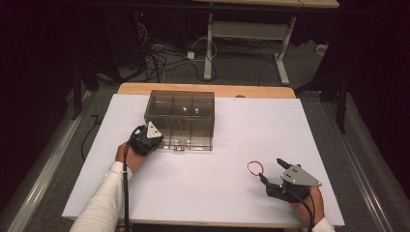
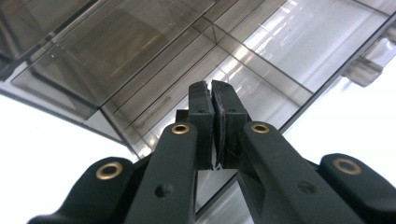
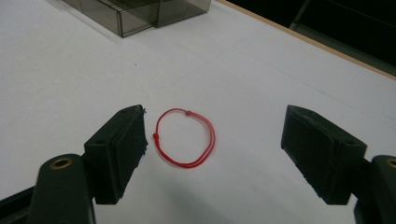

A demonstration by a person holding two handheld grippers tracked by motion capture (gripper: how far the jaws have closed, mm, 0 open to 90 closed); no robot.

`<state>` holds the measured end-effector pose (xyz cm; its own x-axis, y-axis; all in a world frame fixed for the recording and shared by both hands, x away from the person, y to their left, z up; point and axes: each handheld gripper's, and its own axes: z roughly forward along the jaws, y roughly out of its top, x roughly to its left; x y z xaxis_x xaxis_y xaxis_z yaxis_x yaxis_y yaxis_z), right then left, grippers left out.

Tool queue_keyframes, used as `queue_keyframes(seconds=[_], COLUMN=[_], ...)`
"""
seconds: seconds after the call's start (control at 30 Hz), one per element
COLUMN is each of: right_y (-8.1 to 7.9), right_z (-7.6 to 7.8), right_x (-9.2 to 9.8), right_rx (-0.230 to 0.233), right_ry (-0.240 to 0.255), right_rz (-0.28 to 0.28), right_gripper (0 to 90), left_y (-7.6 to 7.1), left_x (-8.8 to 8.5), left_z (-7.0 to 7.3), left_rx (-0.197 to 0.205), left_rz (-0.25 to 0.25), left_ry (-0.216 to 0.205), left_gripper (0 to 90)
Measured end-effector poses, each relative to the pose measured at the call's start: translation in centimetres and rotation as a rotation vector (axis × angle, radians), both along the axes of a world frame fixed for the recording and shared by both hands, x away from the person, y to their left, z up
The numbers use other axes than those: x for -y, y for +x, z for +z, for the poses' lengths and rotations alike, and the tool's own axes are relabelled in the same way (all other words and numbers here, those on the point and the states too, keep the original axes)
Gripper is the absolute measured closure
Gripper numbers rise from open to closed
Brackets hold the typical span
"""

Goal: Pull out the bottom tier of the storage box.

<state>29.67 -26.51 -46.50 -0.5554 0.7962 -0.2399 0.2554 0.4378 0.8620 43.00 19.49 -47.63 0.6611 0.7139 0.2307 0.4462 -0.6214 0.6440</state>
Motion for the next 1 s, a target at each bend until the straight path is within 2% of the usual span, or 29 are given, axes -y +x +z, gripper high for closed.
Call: queue_keyframes(seconds=[0.3,0.33,0.53,0.63,0.83,0.93,1.0], right_y=[0.02,0.02,0.02,0.01,0.02,0.04,0.04], right_z=[-0.03,-0.03,0.01,0.0,-0.05,-0.04,-0.06], right_x=[0.01,0.01,0.09,0.07,0.01,0.06,0.07], right_rx=[-0.004,-0.004,-0.004,-0.005,-0.008,-0.007,-0.009], right_ry=[-0.005,-0.005,-0.003,-0.005,-0.007,-0.01,-0.008], right_rz=[0.001,0.001,0.0,0.001,0.004,0.002,0.001], right_gripper=[23.5,23.5,23.5,23.5,23.5,23.5,23.4], left_y=[-0.28,-0.29,-0.59,-0.7,-0.81,-0.8,-0.86], left_x=[-0.39,-0.48,-0.87,-0.81,-0.87,-0.88,-0.87], left_z=[0.02,0.05,0.07,0.13,0.1,0.12,0.08], left_rx=[0.001,0.011,-0.004,0.006,-0.004,0.007,-0.003], left_rz=[0.0,-0.004,0.004,-0.005,0.0,-0.006,0.001], left_ry=[0.016,0.023,0.02,0.035,0.03,0.036,0.028], left_gripper=[84.7,84.7,84.7,84.7,84.6,84.7,84.7])
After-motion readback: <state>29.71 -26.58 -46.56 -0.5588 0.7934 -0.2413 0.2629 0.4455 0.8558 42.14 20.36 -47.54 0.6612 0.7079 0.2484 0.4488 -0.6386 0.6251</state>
